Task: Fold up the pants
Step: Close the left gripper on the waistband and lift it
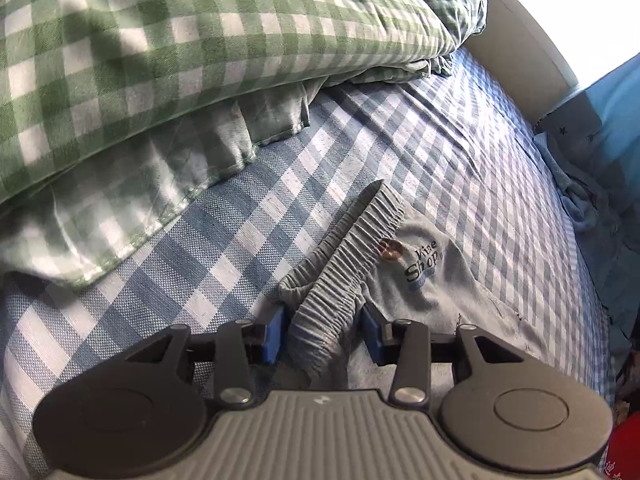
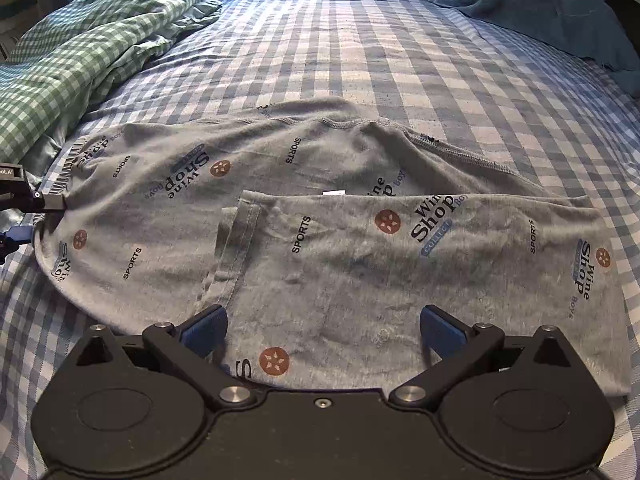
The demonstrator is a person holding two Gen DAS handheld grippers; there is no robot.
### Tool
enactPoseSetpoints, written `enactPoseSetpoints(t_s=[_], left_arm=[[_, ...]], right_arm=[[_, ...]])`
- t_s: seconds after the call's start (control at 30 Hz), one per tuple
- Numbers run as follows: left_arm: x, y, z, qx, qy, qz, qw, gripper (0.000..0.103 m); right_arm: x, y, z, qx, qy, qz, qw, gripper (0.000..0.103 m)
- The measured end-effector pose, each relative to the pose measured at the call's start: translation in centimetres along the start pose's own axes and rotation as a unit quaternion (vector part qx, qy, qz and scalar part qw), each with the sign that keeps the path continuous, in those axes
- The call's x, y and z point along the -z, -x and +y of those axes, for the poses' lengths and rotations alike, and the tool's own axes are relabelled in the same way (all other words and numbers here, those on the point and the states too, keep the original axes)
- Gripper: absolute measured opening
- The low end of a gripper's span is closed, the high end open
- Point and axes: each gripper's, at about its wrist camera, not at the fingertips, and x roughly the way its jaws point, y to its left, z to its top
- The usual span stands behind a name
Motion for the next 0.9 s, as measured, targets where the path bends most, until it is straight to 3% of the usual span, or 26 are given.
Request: enactPoseSetpoints(t_s=[0.07, 0.1, 0.27, 0.47, 0.63, 0.9], left_arm=[[0.1, 0.1, -0.4, -0.015, -0.008, -0.006, 0.9998, 0.026], [0.3, 0.3, -0.6, -0.018, -0.015, -0.01, 0.9997, 0.021], [1.2, 2.1, -3.1, -0.051, -0.08, -0.042, 0.9946, 0.014], [2.6, 4.8, -8.4, -0.079, -0.181, -0.084, 0.9767, 0.011], [4.6, 7.2, -13.2, -0.058, -0.261, -0.108, 0.9574, 0.011], [10.5, 11.1, -22.2, 0.013, -0.369, -0.129, 0.9202, 0.011]], right_arm=[[0.1, -0.4, 0.0, 0.001, 0.007, 0.01, 1.0, 0.102], [0.2, -0.5, 0.0, 0.003, 0.011, 0.011, 1.0, 0.102], [0.2, 0.2, -0.7, -0.005, 0.001, 0.003, 1.0, 0.102], [0.6, 1.7, -1.9, -0.011, 0.0, -0.013, 1.0, 0.102], [0.9, 2.9, -3.7, -0.012, -0.007, -0.027, 1.0, 0.102], [2.0, 5.5, -8.3, -0.005, 0.003, -0.055, 0.998, 0.102]])
